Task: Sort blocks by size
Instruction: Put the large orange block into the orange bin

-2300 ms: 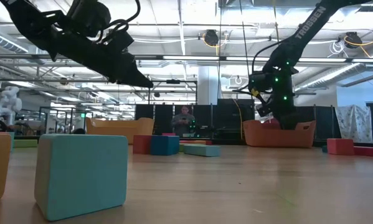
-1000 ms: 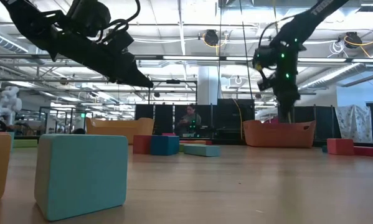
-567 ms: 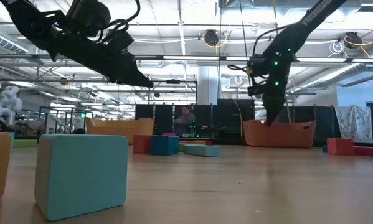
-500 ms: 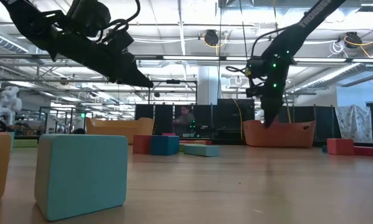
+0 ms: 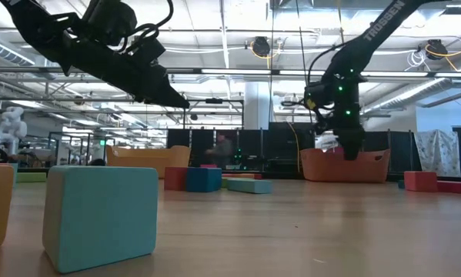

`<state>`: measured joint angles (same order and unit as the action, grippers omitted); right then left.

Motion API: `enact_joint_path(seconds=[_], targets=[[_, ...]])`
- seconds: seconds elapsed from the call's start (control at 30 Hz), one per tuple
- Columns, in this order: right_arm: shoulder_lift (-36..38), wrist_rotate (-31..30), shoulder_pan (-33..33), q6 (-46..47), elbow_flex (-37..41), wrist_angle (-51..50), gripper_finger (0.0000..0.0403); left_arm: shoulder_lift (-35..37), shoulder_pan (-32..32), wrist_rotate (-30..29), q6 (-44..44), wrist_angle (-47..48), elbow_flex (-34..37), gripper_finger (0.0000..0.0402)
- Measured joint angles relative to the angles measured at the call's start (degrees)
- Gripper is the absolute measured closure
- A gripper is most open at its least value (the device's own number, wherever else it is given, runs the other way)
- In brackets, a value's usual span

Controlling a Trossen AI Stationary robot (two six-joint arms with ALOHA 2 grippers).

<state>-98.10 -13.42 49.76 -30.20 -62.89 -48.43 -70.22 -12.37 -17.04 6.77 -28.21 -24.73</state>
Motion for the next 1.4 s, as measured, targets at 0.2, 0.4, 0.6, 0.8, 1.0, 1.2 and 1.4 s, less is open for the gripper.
enact_joint_path(seconds=[0.2, 0.4, 0.6, 0.8, 1.0, 1.2, 1.4], targets=[[2.14, 2.52, -0.05, 0.83, 0.00, 1.89, 0.0349, 0.00, 0.01, -0.02, -0.01, 0.00, 0.00, 0.0191], [1.85, 9.43, -1.33, 2.46, -0.04, 9.20, 0.0349, 0.00, 0.01, -0.04, -0.03, 0.00, 0.00, 0.0191], [-0.88, 9.33, -2.76, 2.76, -0.04, 13.15, 0.0349, 0.00, 0.01, -0.09, -0.05, 0.02, 0.00, 0.0191], [-3.43, 8.77, -2.95, 2.58, -0.22, 11.30, 0.0349, 0.00, 0.01, -0.20, -0.07, 0.03, 0.00, 0.0191], [-3.24, 3.28, -2.76, 2.61, -0.07, 4.07, 0.0349, 0.00, 0.00, -0.21, -0.07, 0.10, 0.00, 0.0191], [-2.61, -1.76, -1.23, 2.75, -0.02, -3.57, 0.0349, 0.00, 0.00, -0.22, -0.05, 0.20, 0.00, 0.0191], [1.40, -1.02, -0.31, 3.00, -0.02, -1.72, 0.0349, 0.00, 0.00, -0.22, -0.12, 0.20, 0.00, 0.0191]])
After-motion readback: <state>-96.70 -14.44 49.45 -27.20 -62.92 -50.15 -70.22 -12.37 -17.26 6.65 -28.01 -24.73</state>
